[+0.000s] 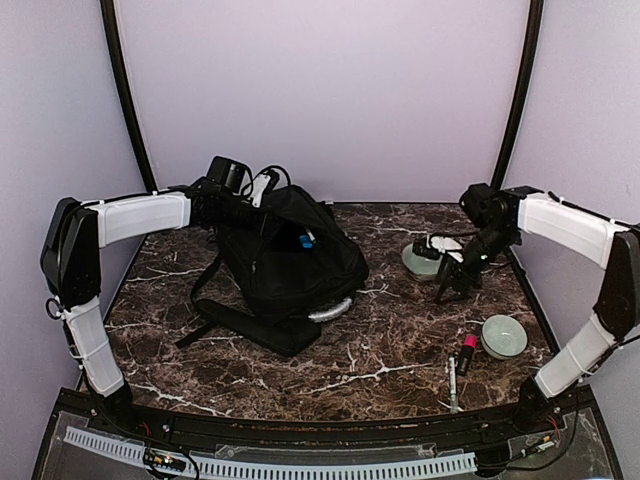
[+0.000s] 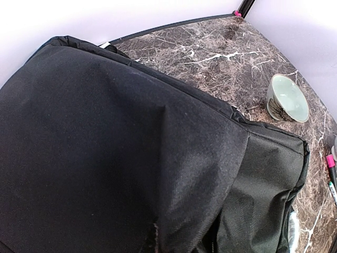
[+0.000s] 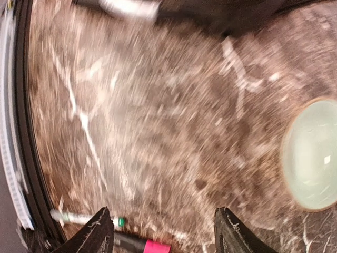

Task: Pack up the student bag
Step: Move the pen to the center of the board.

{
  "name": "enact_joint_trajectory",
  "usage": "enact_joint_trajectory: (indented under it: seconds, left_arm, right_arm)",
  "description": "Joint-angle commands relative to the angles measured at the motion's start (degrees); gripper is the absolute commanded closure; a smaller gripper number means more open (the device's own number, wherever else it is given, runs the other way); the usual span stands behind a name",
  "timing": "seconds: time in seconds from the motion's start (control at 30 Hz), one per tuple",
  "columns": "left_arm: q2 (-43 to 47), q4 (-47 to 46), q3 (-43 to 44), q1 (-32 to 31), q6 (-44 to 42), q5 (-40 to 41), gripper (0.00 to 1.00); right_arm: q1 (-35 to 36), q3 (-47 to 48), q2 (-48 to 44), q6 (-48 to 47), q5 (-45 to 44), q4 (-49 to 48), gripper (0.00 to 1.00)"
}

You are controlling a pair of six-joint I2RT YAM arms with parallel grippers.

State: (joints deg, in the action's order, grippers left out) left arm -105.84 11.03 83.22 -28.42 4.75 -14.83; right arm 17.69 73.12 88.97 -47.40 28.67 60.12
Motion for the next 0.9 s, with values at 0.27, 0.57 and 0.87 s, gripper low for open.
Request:
enact_joint_trajectory:
  seconds: [0.27, 0.57, 0.87]
  left_arm:
    - [1.36, -1.25, 2.26, -1.63, -0.06, -3.45, 0.97]
    - [1.43, -1.23, 2.30, -1.65, -0.14, -3.54, 0.97]
    - [1.34, -1.04, 2.30, -1.70, -0.45, -3.32, 0.97]
  right_arm:
    - [16.84, -25.89, -12.63, -16.82, -31.47, -6.46, 0.33]
    - [19.44, -29.48, -13.01, -22.77, -38.95, -7.78, 0.28]
    - [19.79, -32.15, -11.11, -27.46, -43.43, -10.60, 0.33]
